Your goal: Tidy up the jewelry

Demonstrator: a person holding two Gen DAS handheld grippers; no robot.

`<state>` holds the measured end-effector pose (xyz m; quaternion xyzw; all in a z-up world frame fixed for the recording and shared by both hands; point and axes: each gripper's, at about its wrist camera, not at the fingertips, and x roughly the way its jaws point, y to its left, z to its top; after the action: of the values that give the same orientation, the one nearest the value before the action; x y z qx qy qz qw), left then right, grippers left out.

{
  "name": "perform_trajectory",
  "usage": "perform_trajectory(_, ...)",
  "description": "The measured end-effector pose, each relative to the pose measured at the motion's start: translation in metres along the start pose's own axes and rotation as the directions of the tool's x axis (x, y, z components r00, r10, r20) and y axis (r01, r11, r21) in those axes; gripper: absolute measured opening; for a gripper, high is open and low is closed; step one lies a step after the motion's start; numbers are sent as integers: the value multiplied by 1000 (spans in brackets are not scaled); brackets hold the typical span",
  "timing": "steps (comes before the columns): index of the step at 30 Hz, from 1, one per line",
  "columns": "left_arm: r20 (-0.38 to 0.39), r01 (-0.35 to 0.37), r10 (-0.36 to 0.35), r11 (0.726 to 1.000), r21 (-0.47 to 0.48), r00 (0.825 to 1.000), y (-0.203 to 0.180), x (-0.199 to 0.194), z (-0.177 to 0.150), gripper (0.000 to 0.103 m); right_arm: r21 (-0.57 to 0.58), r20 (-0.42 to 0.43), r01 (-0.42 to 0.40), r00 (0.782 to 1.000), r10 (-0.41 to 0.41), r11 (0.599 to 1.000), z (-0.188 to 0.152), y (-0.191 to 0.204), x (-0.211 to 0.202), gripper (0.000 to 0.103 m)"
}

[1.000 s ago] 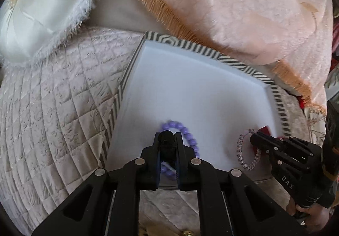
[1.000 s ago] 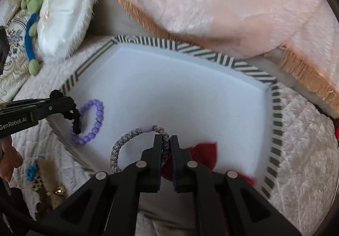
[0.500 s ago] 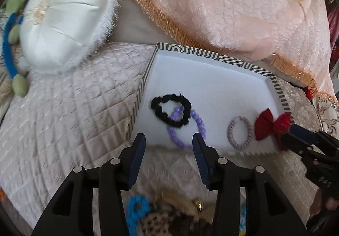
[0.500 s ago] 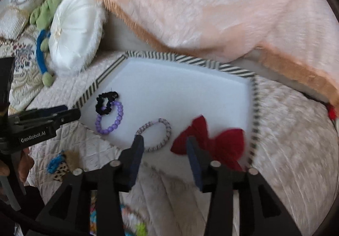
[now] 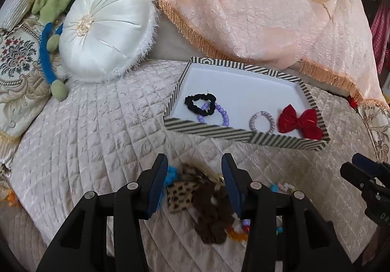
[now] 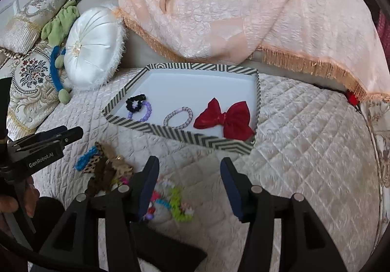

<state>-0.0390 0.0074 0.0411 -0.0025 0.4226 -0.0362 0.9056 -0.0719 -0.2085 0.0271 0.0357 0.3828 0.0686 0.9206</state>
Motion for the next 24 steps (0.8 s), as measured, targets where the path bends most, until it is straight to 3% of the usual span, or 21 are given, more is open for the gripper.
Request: perform_trajectory(24, 55, -33, 32, 999, 15, 998, -16, -39, -29, 36, -23, 43, 3, 999, -2, 1000, -22, 19, -40, 62)
